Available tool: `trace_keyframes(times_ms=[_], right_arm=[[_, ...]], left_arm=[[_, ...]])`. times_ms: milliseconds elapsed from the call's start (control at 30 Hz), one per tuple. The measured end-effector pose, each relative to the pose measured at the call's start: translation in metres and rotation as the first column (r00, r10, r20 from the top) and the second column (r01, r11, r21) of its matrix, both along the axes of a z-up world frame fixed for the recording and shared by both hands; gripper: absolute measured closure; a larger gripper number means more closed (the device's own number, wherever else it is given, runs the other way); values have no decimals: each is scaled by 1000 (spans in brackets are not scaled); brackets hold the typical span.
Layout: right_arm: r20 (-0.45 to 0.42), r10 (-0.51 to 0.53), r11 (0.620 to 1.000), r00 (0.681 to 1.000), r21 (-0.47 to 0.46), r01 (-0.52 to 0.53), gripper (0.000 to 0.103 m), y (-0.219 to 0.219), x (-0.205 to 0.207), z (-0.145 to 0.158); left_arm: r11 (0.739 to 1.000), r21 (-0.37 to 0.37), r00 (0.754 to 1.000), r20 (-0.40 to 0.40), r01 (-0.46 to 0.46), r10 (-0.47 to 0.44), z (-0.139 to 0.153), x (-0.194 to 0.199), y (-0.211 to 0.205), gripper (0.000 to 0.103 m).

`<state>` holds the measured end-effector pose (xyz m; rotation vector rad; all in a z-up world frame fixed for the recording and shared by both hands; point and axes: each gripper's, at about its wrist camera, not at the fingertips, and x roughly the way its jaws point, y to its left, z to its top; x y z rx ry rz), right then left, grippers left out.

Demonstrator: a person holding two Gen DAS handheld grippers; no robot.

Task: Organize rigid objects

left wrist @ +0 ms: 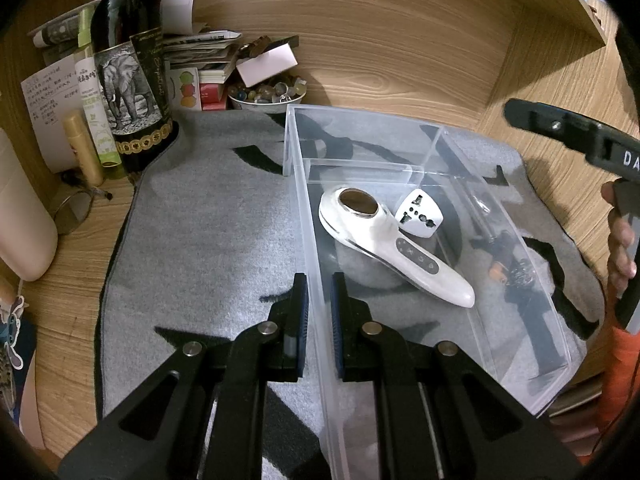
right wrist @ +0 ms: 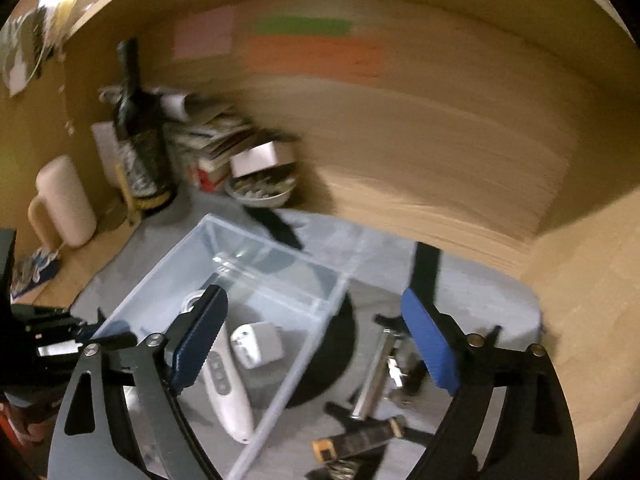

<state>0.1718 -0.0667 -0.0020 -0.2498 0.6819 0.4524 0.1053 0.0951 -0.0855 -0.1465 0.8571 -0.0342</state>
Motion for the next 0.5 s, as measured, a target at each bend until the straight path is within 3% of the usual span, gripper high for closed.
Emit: trace_keyframes(times_ms=[300,500], right_arm=[[-28,-103,994,994,-40,102,14,-35,11,-18],[-116,-159,986,980,-77,151,14,-60,29,-49]], left_arm=[[1000,4,1000,0,1,-1,0,-1,1,92],[1000,6,1000,1,1,-1,0,-1,1,92]])
